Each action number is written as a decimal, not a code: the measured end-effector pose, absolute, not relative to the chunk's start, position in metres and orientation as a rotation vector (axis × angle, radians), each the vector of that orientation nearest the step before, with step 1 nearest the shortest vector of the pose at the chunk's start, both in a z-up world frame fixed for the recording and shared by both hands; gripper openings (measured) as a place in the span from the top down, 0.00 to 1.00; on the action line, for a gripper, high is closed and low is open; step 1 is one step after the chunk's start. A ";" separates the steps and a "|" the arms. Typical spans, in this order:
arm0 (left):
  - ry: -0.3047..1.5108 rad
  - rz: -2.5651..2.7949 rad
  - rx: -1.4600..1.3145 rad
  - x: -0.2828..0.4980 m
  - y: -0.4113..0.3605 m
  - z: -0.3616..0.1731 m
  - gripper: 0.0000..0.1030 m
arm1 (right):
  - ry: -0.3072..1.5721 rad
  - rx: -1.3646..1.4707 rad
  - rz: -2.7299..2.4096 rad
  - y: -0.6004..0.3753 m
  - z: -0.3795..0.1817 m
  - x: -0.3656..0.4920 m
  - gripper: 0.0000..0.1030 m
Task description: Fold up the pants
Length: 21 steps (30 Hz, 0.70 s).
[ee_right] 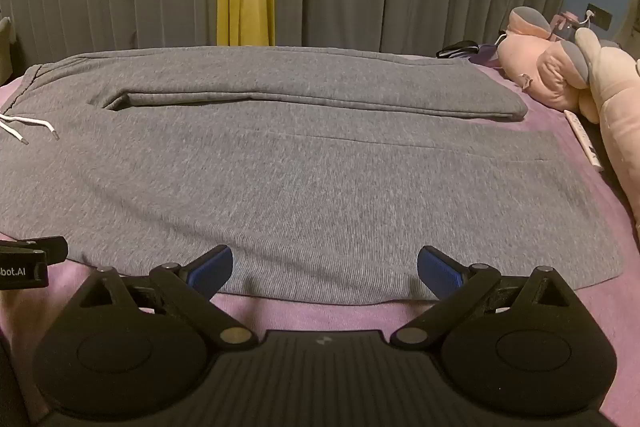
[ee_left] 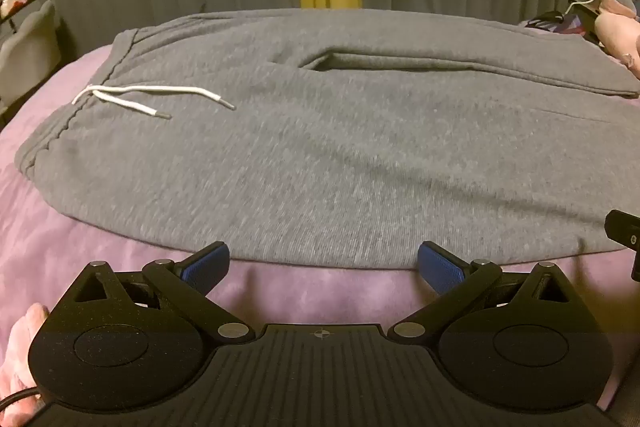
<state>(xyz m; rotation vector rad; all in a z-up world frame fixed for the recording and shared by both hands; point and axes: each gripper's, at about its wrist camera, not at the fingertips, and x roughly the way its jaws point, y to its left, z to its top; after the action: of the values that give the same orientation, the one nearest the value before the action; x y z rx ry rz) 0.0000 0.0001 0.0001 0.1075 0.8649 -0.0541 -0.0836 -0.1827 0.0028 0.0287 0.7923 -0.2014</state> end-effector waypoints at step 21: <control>0.863 -0.052 0.109 0.000 0.000 0.000 0.00 | 0.796 0.031 -0.201 -0.183 0.003 -0.084 0.04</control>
<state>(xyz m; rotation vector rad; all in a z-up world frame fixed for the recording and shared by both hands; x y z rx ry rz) -0.0002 -0.0001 0.0001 0.1095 0.8625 -0.0518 -0.0840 -0.1827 0.0026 0.0315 0.7963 -0.2014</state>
